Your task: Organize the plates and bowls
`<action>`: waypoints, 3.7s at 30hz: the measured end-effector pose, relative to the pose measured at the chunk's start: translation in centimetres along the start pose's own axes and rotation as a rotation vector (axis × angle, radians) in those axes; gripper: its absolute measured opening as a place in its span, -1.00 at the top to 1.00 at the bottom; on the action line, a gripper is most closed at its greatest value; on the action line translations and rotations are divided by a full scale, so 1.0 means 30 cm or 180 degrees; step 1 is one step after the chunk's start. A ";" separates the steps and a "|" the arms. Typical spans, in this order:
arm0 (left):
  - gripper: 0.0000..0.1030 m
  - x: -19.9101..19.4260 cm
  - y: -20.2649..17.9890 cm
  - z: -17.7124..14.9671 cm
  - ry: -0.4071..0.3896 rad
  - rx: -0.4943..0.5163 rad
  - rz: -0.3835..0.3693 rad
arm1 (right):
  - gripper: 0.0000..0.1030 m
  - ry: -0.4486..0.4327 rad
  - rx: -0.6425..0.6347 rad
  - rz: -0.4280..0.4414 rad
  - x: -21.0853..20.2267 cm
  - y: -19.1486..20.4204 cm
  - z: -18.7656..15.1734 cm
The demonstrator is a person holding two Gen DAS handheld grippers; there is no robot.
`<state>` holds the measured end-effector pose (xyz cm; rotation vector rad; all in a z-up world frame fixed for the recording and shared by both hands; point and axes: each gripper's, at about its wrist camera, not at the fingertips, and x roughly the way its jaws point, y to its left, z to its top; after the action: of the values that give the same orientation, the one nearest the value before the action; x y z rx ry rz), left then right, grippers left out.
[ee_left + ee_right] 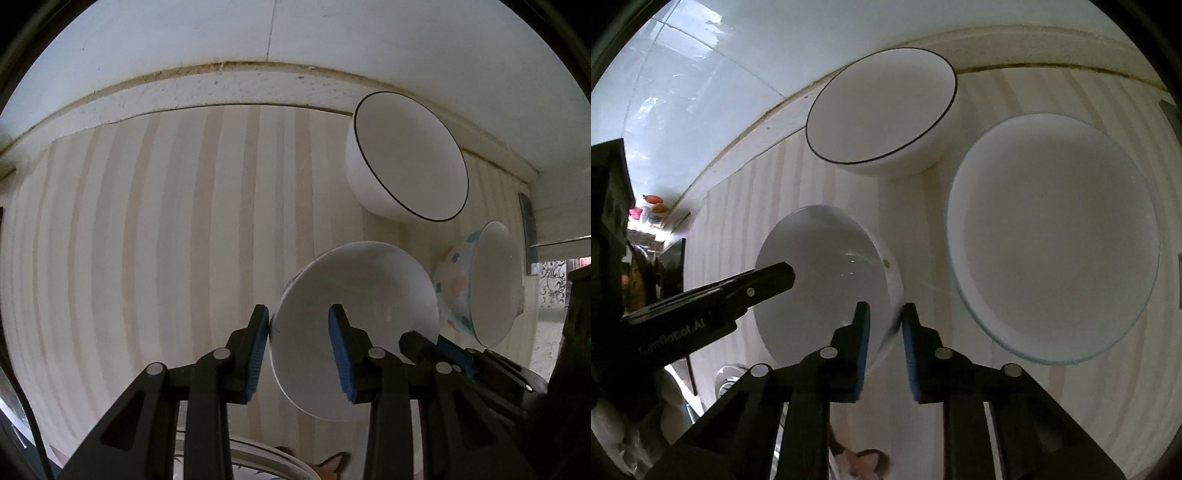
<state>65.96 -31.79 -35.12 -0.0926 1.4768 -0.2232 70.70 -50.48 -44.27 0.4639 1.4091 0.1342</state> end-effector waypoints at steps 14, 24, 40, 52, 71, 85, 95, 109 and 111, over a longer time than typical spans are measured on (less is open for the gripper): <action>0.41 -0.142 -0.073 -0.138 -0.0112 0.0131 0.0031 | 0.69 -0.0009 -0.0034 0.0029 -0.097 0.025 -0.105; 0.41 -0.146 -0.222 -0.366 0.0065 0.0313 -0.0116 | 0.69 0.0046 0.0046 0.0088 -0.290 -0.089 -0.331; 0.41 0.019 -0.357 -0.503 0.0372 0.0459 0.0046 | 0.69 0.0334 0.0323 0.0045 -0.248 -0.292 -0.552; 0.39 -0.146 -0.340 -0.421 -0.0052 0.0216 0.0197 | 0.61 0.0356 0.0423 0.0255 -0.281 -0.346 -0.475; 0.39 0.069 -0.406 0.121 0.0151 -0.0001 -0.0165 | 0.04 -0.0174 0.0721 0.0492 -0.256 -0.441 0.050; 0.49 0.109 -0.453 0.084 0.0032 0.0157 -0.0087 | 0.66 -0.0167 0.0511 0.0140 -0.158 -0.401 0.092; 0.49 0.018 -0.451 0.016 -0.0126 0.0210 -0.0083 | 0.66 -0.0219 0.0359 0.0143 -0.224 -0.362 0.047; 0.49 -0.199 -0.434 -0.253 -0.0239 0.0386 -0.0205 | 0.66 -0.0363 0.0194 0.0290 -0.492 -0.274 -0.216; 0.49 -0.206 -0.426 -0.290 -0.0222 0.0397 -0.0199 | 0.66 -0.0358 0.0162 0.0284 -0.510 -0.255 -0.264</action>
<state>55.66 -42.36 -27.39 -0.0455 1.3884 -0.3587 59.04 -61.05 -33.92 0.5684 1.2844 0.1424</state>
